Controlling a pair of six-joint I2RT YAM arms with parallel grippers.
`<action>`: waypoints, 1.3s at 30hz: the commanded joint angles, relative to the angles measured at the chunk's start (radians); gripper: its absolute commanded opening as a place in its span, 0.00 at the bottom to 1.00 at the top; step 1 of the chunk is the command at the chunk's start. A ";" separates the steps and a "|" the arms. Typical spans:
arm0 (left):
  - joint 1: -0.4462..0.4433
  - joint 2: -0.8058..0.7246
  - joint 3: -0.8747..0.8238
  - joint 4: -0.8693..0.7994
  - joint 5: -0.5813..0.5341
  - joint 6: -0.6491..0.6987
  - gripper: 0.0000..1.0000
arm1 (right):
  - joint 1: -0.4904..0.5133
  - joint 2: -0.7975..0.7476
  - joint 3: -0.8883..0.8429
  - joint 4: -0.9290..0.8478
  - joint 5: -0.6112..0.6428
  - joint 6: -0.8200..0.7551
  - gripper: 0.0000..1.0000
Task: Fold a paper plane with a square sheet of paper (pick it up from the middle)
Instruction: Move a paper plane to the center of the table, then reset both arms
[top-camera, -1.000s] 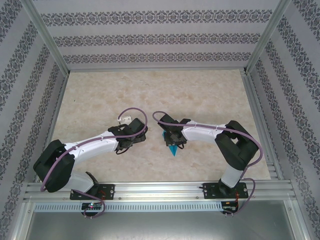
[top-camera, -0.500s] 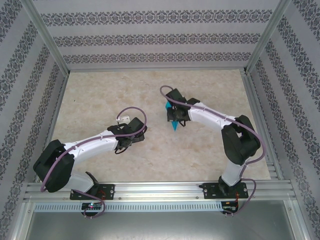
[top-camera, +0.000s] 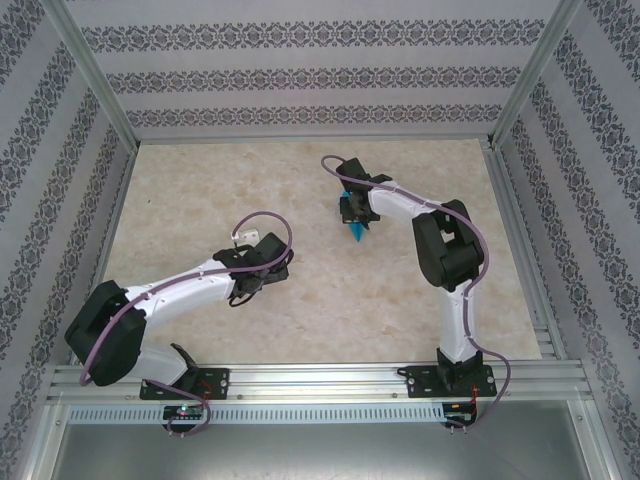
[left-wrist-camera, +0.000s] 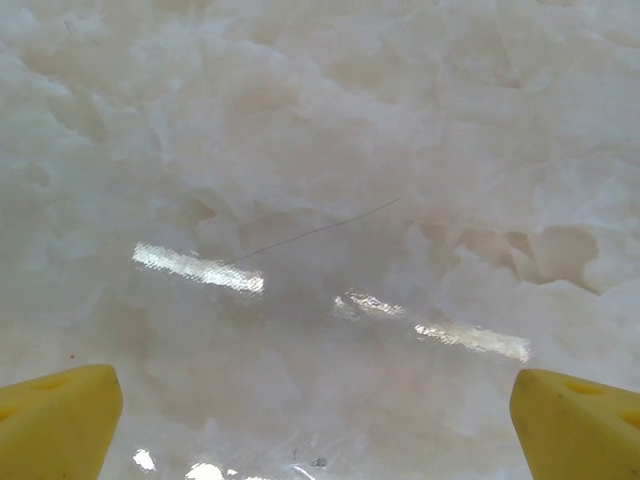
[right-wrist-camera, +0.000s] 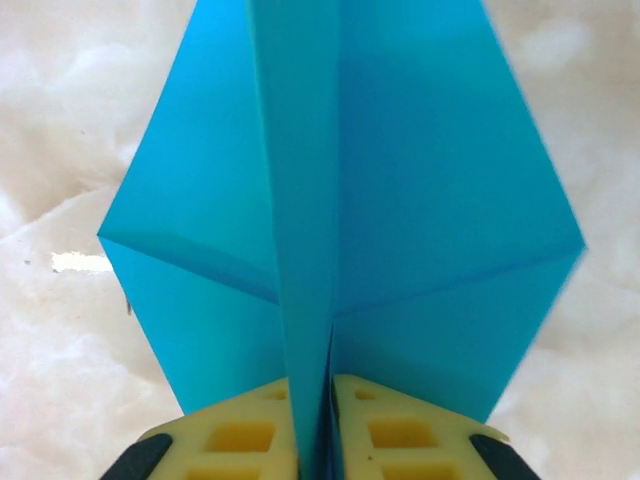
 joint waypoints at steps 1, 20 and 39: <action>0.016 0.014 0.024 -0.020 -0.011 0.005 1.00 | -0.007 0.030 0.027 -0.013 -0.015 -0.021 0.17; 0.135 -0.042 0.130 -0.023 -0.036 0.137 1.00 | 0.000 -0.300 -0.013 -0.037 0.041 0.055 0.62; 0.546 -0.329 -0.192 0.462 -0.294 0.601 1.00 | -0.275 -0.992 -0.720 0.469 0.372 -0.162 0.98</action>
